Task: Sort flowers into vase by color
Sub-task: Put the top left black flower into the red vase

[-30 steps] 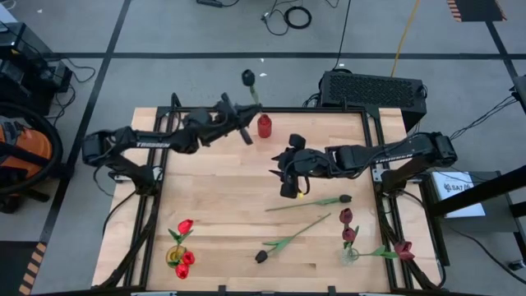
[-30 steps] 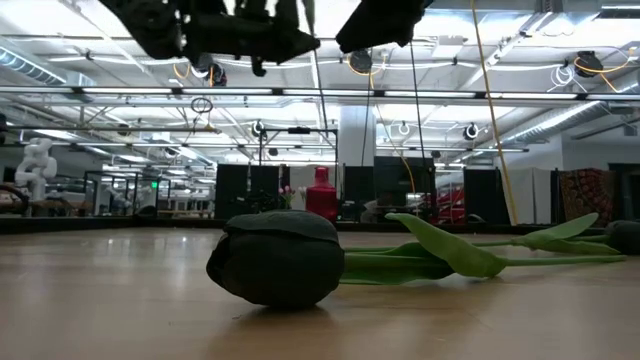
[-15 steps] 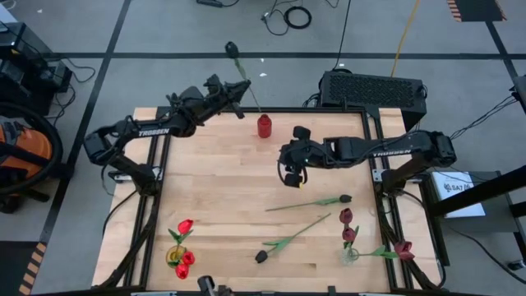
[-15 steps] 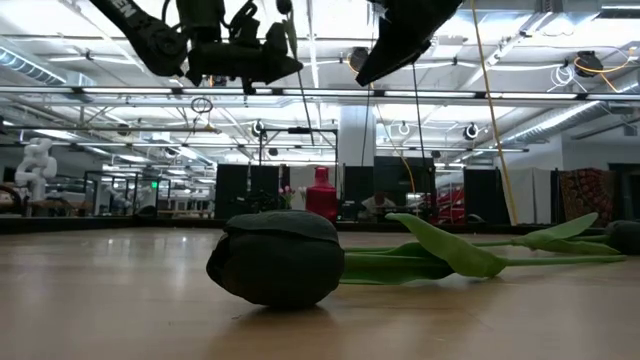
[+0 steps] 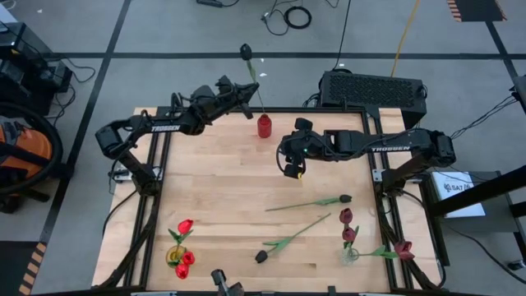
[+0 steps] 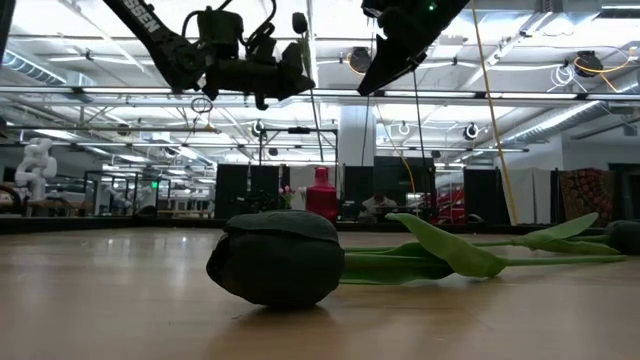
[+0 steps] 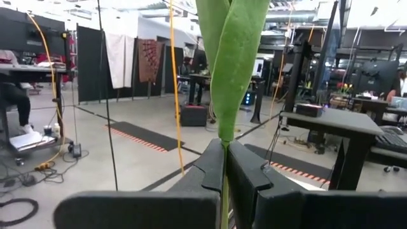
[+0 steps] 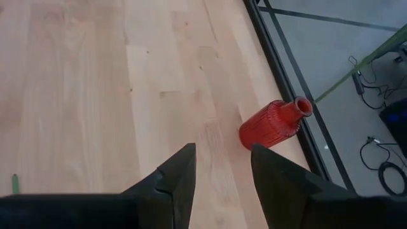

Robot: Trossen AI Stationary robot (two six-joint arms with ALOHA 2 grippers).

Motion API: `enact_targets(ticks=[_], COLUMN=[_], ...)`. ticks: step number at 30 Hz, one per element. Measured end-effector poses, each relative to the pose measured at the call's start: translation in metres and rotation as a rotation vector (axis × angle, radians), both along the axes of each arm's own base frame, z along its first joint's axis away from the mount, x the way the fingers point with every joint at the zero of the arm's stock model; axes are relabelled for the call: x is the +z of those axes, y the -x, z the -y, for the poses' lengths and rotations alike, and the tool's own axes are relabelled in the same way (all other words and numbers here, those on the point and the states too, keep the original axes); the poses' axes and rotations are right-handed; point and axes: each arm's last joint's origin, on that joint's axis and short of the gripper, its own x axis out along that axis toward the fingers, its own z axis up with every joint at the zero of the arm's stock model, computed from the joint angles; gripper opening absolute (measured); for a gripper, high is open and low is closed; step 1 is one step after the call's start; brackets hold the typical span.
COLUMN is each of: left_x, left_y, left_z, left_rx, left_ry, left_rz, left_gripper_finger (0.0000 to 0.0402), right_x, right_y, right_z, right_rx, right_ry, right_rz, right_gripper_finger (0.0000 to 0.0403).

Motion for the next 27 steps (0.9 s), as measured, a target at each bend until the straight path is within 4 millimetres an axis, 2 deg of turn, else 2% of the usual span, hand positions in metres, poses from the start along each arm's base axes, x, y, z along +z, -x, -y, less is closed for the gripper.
enact_targets(ticks=[16, 27], left_x=[-0.007, -0.04], left_y=[-0.001, -0.012], left_z=[-0.001, -0.009], left_rx=[0.001, -0.001], left_ry=[0.061, 0.18], left_rz=[-0.04, -0.085], left_gripper_finger=[0.0011, 0.0014], right_x=[0.0, 0.001], right_y=[0.0, -0.001], right_z=[0.001, 0.001], right_rx=[-0.007, -0.006], right_ry=[-0.005, -0.005], right_rz=[0.006, 0.013], right_gripper_finger=[0.0143, 0.0144])
